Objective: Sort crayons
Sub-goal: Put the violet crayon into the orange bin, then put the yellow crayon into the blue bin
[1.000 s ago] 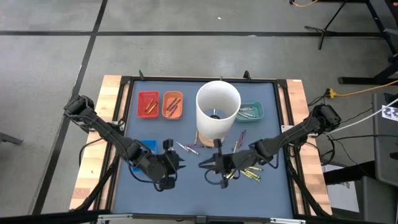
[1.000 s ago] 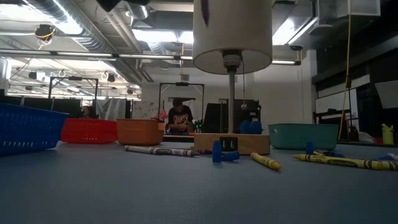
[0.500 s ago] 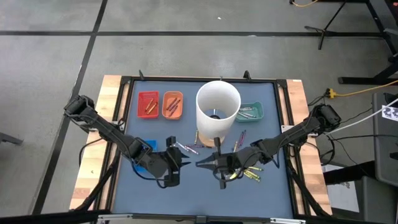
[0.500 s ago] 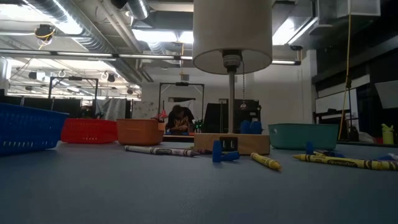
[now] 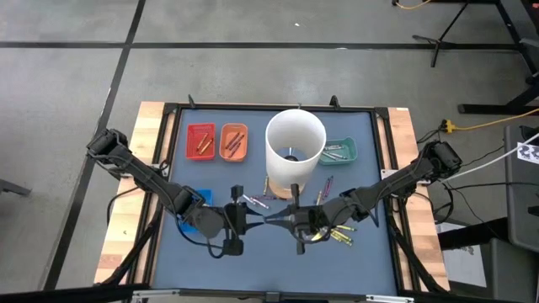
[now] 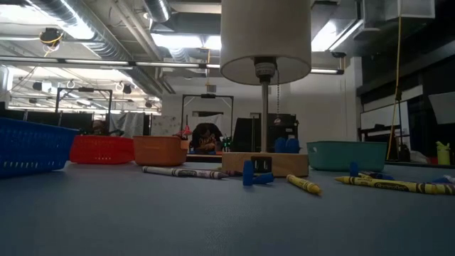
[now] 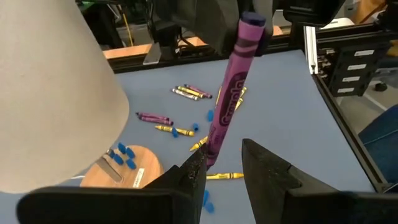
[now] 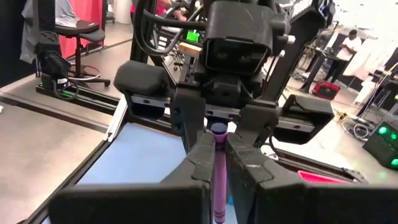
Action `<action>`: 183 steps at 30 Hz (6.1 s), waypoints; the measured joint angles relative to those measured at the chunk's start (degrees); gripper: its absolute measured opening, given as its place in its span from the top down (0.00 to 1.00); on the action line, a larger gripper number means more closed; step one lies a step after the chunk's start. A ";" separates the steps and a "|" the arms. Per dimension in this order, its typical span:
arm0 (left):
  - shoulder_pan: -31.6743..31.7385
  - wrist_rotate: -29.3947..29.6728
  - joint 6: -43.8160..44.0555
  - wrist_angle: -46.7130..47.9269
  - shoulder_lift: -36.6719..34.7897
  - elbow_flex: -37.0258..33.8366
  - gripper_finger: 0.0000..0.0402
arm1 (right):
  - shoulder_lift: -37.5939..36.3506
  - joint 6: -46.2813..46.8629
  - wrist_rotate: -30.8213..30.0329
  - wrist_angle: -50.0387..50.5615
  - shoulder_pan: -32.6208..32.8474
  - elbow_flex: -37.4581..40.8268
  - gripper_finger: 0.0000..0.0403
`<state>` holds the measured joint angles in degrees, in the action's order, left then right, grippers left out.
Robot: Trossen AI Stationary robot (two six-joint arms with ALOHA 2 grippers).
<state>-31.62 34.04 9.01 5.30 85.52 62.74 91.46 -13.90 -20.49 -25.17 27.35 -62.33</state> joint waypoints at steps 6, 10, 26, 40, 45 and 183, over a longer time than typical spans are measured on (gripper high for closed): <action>0.00 0.04 -0.71 -2.38 -0.02 0.00 0.79 | 0.00 -1.16 0.11 -2.24 0.00 0.02 0.93; 0.28 0.00 -0.71 -2.57 0.00 0.00 0.79 | 0.00 -1.85 0.13 -2.32 0.00 0.02 0.93; 2.36 -0.55 -0.65 -2.39 0.00 0.00 0.85 | 0.00 -1.85 0.08 -3.52 0.00 0.02 0.93; 2.32 -0.74 -0.76 -2.28 0.00 0.00 0.97 | 0.00 -1.64 -0.35 -3.54 -0.07 0.02 0.93; 2.32 -0.71 -0.73 -2.25 0.00 0.00 0.97 | 0.00 -1.39 -0.32 -3.35 -0.07 0.02 0.93; 44.50 -2.79 14.43 40.48 -0.02 -0.02 0.81 | 5.07 51.15 8.15 41.33 0.04 17.27 0.97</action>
<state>12.89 31.25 23.44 45.79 85.49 62.72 96.53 37.26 -12.34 16.16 27.40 -45.06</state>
